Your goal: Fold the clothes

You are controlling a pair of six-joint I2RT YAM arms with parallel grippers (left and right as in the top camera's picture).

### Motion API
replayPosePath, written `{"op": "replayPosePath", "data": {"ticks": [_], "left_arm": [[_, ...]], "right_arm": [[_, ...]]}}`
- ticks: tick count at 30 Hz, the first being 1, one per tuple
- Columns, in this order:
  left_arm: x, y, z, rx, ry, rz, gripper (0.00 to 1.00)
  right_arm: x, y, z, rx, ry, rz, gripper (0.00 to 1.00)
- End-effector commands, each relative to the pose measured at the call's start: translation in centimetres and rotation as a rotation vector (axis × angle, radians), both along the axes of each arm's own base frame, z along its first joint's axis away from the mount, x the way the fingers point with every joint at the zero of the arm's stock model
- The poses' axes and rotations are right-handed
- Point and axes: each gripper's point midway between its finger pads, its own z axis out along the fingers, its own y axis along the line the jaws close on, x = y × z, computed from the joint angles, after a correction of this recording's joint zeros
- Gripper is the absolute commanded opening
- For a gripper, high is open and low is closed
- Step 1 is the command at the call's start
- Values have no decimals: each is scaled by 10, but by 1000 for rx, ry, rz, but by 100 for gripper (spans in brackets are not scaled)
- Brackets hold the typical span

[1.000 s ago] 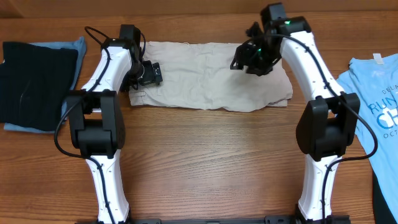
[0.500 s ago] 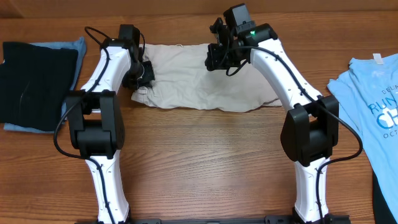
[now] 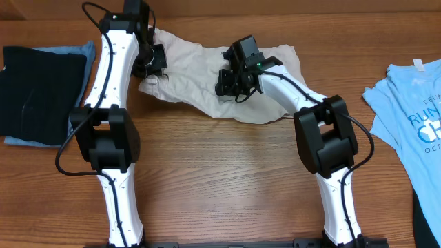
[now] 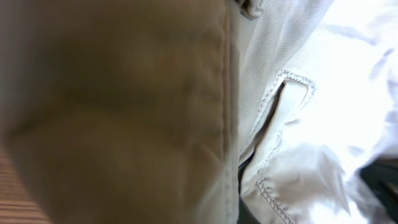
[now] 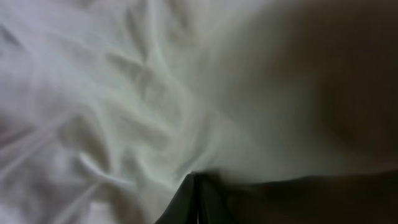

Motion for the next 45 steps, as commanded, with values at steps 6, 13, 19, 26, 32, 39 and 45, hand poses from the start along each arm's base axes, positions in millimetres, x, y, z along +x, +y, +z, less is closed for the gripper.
{"op": "replayPosePath", "data": {"ticks": [6,13,19,26,32,39,45], "left_arm": [[13,-39,44,141,-130,-195,4],[9,-68,67,238,-179,-335,4],[2,-83,66,236,-172,-367,4],[-1,-84,67,290,-165,-389,4],[-10,-83,66,294,-131,-397,4],[-20,-82,96,294,-160,-412,4],[-22,-82,96,296,-154,-422,4]], "right_arm": [[-24,28,-31,4,75,33,4],[6,16,16,145,70,24,4],[60,-26,47,201,-28,-89,4],[65,0,13,140,-64,-123,4],[38,50,-45,106,-40,-40,4],[46,83,3,215,-123,31,4],[92,25,101,266,-258,-64,4]]}}
